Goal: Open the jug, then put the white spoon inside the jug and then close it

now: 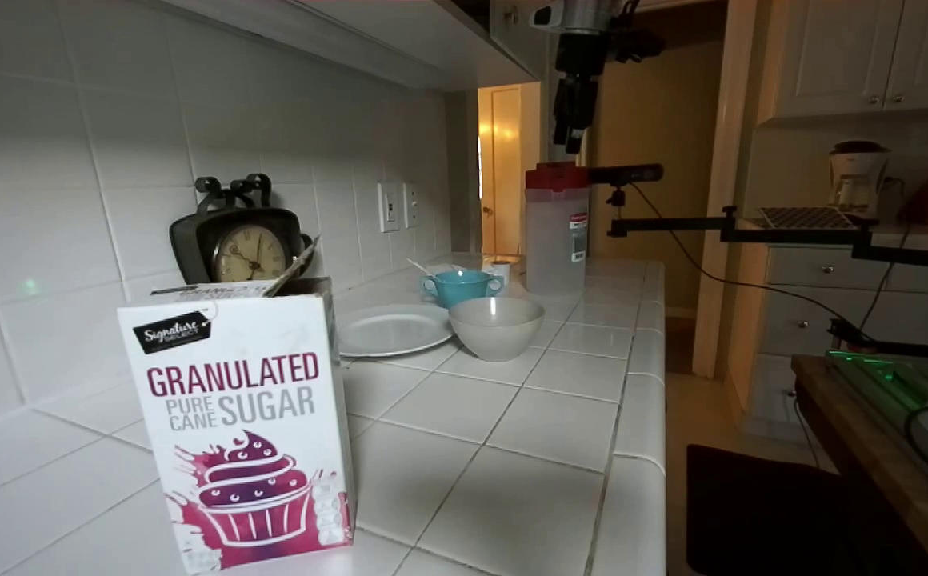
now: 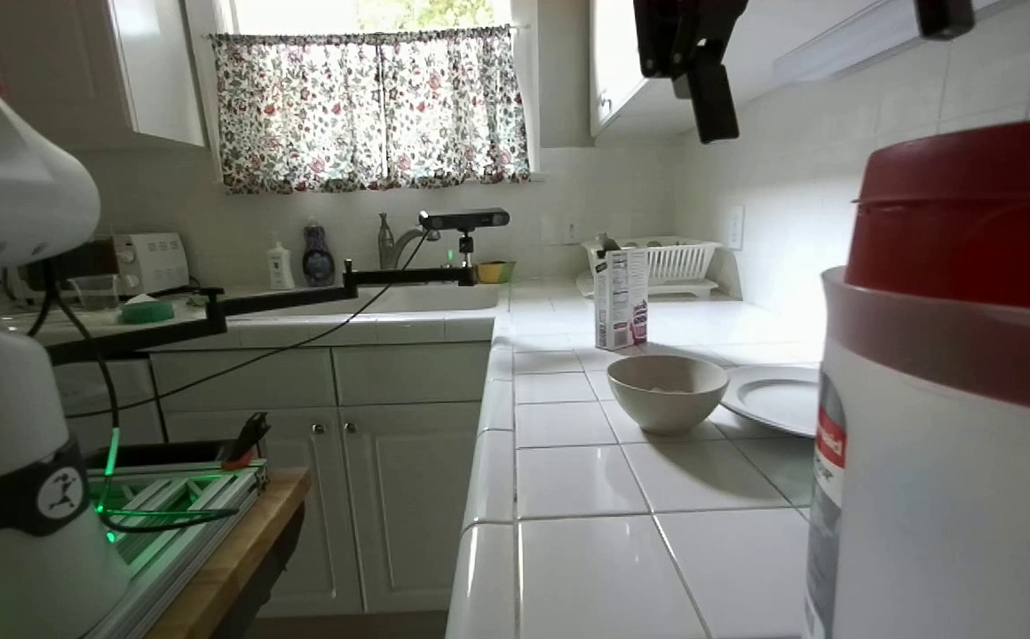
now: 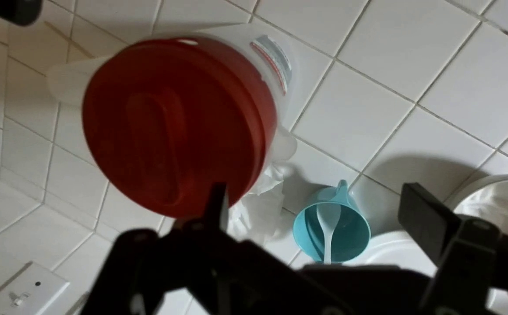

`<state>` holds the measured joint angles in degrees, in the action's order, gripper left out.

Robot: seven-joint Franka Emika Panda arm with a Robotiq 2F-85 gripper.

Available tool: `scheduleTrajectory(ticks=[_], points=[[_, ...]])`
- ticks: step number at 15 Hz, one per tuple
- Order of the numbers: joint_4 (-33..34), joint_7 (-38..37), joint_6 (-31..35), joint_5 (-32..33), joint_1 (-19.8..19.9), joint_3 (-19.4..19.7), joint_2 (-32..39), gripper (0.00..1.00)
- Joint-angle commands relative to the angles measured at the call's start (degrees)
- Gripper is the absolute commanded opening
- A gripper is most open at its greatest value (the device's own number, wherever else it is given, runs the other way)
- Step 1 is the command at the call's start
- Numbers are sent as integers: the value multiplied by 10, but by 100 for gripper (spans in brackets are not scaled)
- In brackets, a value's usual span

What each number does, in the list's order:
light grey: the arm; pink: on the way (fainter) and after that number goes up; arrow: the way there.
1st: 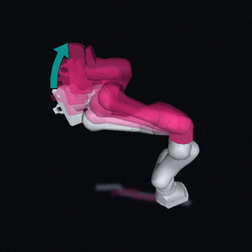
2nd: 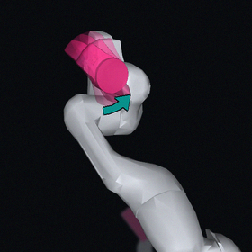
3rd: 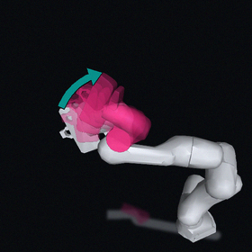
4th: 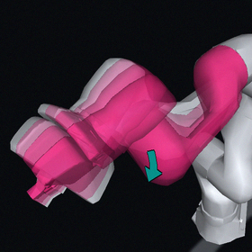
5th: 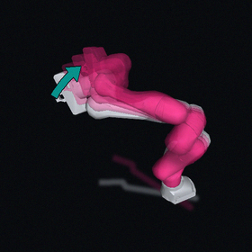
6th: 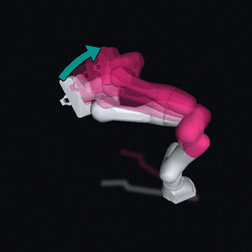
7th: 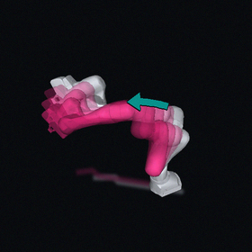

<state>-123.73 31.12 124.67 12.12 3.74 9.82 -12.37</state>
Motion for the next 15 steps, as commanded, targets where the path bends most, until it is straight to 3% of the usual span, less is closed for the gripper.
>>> scheduleTrajectory(ticks=[1, 9, 15], points=[[19, 49, -22, -3, 8, 11, 7, 100], [81, 93, -39, -47, 32, 45, 57, 100], [129, 118, -47, -119, 53, 51, 116, 100]])
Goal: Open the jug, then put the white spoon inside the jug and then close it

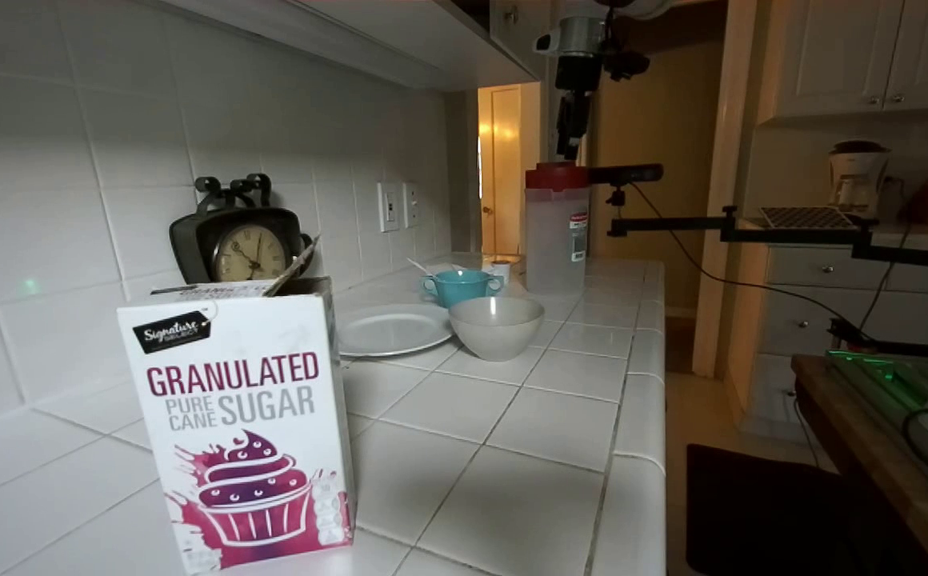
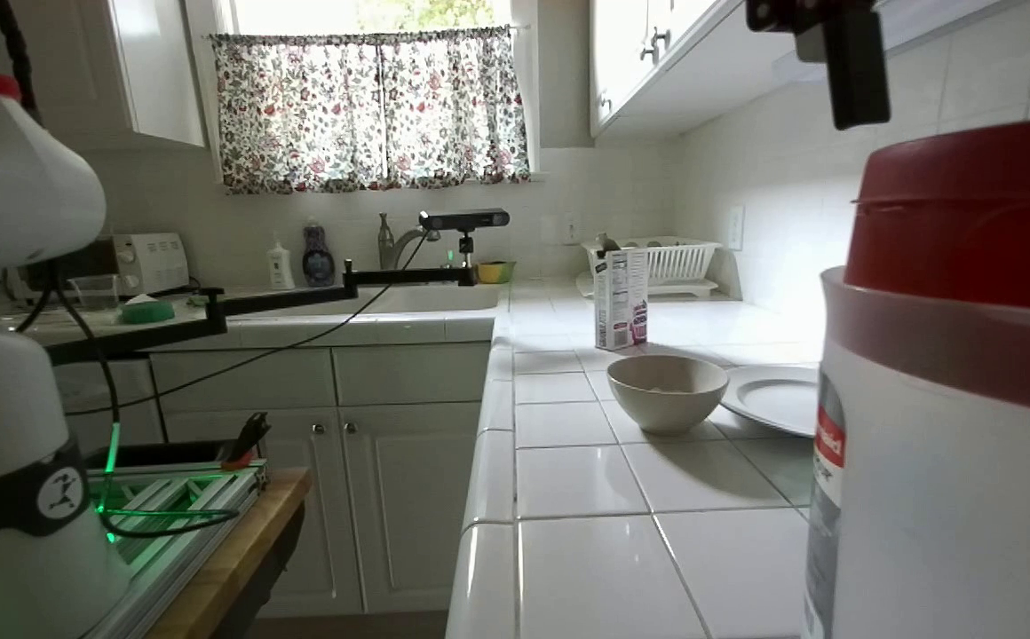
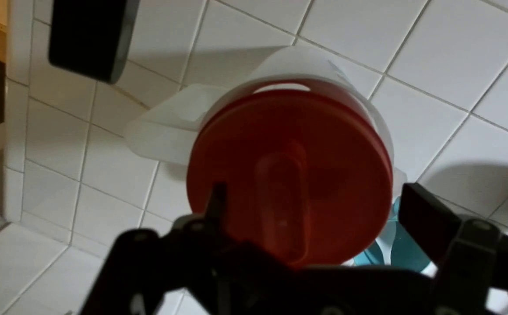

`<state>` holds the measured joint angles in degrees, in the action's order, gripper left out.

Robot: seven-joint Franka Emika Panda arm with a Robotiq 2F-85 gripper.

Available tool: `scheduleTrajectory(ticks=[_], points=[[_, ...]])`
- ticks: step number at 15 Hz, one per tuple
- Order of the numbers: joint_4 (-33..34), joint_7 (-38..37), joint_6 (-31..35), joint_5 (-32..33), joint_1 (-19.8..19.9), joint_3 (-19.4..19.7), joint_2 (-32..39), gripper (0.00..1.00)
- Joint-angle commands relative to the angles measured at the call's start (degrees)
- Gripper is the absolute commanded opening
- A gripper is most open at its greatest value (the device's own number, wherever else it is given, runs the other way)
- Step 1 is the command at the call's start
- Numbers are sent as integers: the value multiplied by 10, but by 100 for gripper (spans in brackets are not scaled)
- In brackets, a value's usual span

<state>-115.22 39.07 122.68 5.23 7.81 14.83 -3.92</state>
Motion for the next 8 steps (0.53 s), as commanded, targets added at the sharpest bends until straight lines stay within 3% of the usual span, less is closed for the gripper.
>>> scheduleTrajectory(ticks=[1, 8], points=[[54, 46, -30, -66, 17, 0, 40, 100], [100, 66, -71, -124, 42, -7, 78, 100]])
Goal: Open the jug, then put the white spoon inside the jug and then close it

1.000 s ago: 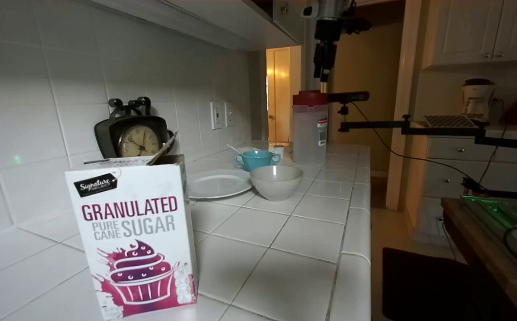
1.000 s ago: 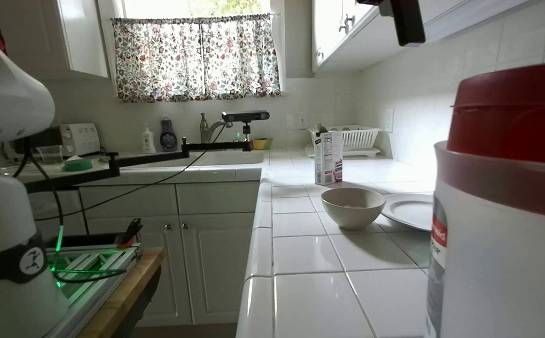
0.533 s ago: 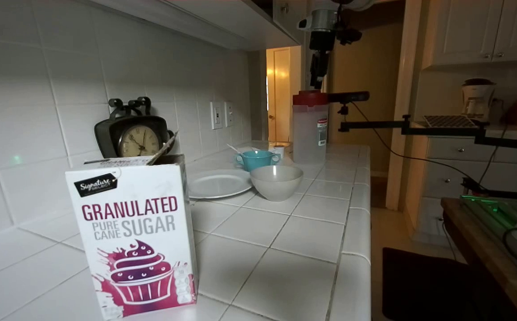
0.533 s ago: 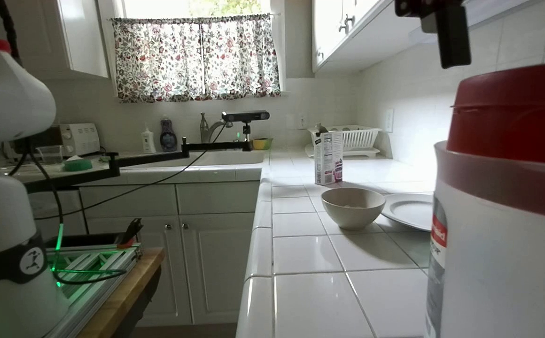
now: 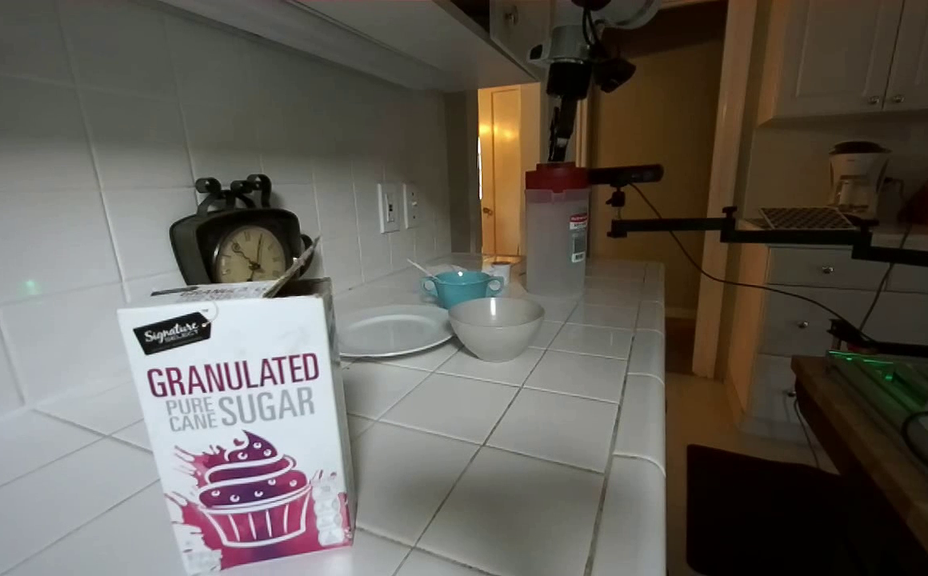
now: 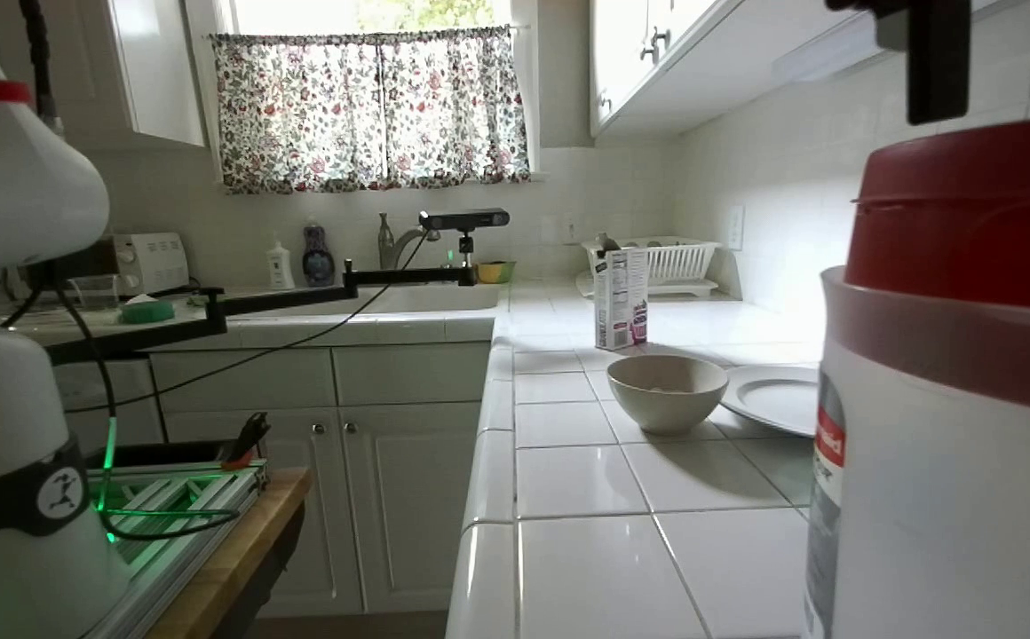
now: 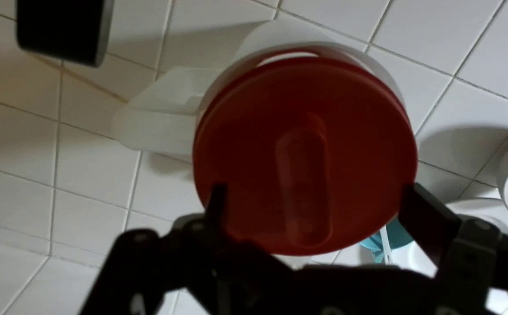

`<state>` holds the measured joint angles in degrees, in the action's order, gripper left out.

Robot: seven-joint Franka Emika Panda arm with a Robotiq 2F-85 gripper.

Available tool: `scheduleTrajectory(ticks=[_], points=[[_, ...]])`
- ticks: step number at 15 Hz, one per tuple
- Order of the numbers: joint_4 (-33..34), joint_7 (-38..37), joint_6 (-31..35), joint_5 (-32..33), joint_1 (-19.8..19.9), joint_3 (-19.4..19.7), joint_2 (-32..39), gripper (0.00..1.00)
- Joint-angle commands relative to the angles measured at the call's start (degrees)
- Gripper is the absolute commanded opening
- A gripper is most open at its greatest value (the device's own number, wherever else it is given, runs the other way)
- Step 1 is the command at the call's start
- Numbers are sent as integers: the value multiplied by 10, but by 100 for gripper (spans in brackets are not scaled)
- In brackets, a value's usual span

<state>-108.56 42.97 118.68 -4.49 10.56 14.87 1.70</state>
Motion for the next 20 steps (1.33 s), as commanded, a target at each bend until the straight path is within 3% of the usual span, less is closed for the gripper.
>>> scheduleTrajectory(ticks=[1, 4, 8, 11, 13, 20], points=[[38, 26, -35, -27, 17, -8, 25, 88], [48, 26, -38, -27, 21, -10, 32, 58], [55, 29, -43, -25, 23, -13, 36, 34], [54, 30, -46, -24, 22, -16, 35, 25], [54, 29, -45, -21, 22, -18, 34, 7], [69, 26, -65, -9, 20, -19, 14, 8]])
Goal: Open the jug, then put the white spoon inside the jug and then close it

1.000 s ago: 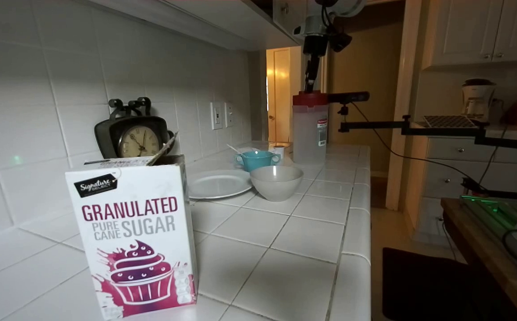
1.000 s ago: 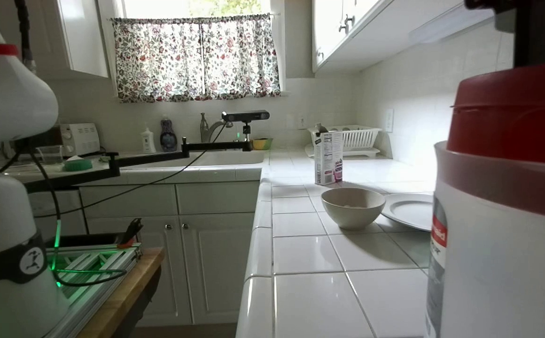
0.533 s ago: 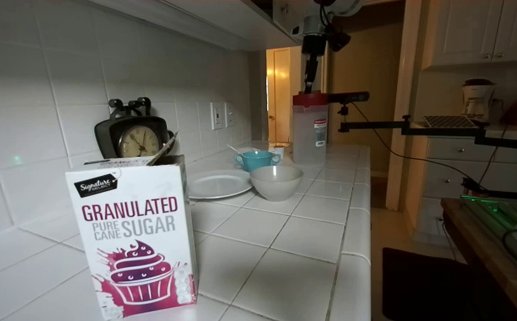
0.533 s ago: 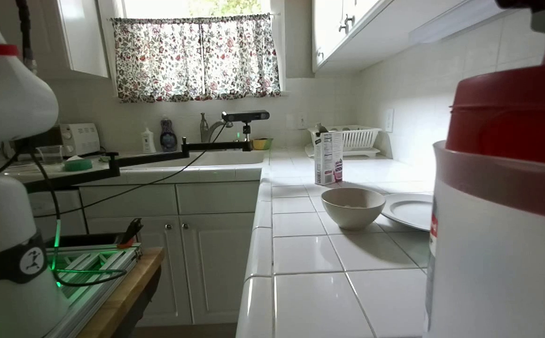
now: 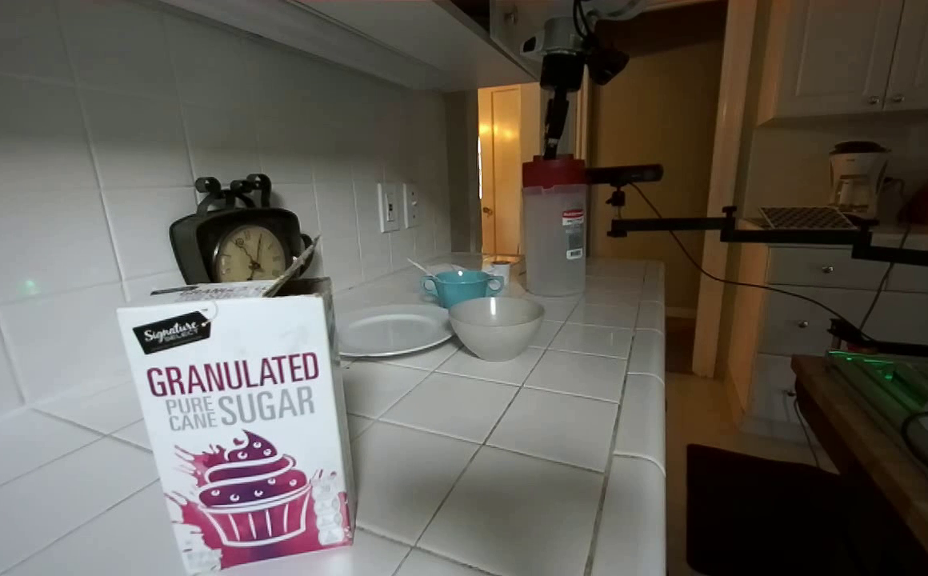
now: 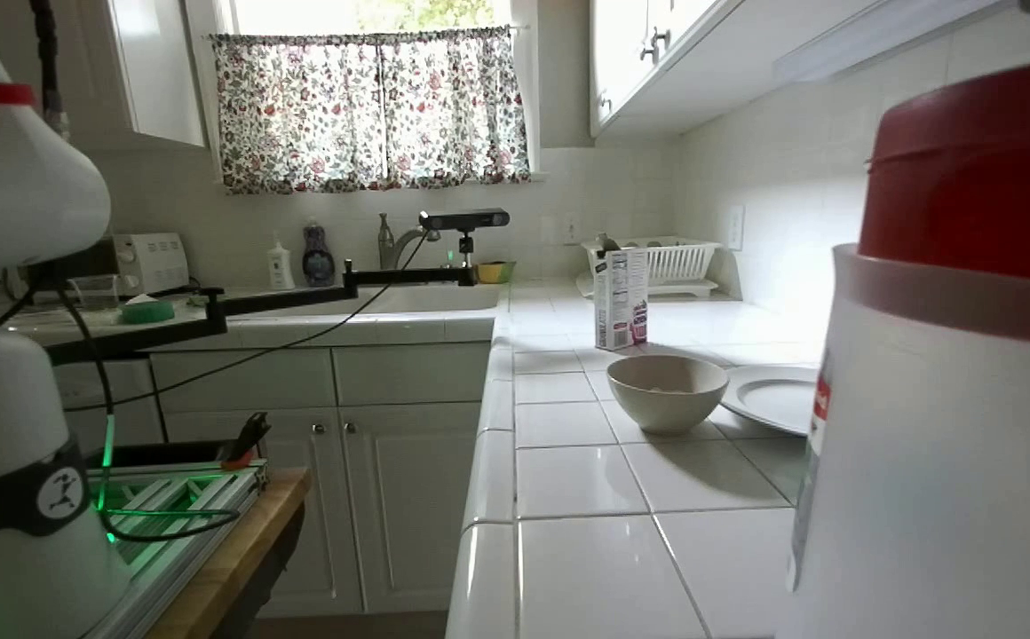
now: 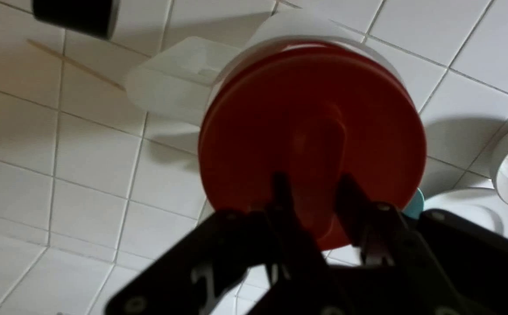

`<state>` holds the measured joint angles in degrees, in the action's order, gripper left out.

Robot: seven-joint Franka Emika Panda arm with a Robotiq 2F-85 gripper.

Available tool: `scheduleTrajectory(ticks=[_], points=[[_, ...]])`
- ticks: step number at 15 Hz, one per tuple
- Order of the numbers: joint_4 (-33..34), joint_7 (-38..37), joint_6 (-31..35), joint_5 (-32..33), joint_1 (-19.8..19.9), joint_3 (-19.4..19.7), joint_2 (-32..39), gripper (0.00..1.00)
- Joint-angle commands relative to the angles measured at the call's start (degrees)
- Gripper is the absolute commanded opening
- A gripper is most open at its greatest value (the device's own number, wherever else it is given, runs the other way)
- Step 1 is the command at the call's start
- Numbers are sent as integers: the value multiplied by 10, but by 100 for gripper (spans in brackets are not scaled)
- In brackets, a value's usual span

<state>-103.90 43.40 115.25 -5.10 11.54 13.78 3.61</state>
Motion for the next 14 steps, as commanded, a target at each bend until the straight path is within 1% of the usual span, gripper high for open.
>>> scheduleTrajectory(ticks=[1, 6, 9, 12, 14], points=[[25, 26, -32, -9, 10, -8, -9, 8], [34, 30, -41, -6, 6, -6, -26, 8], [24, 45, -50, -2, -1, -13, -49, 8], [2, 72, -63, 3, -15, -27, -85, 8], [-25, 88, -65, 7, -29, -37, -111, 8]])
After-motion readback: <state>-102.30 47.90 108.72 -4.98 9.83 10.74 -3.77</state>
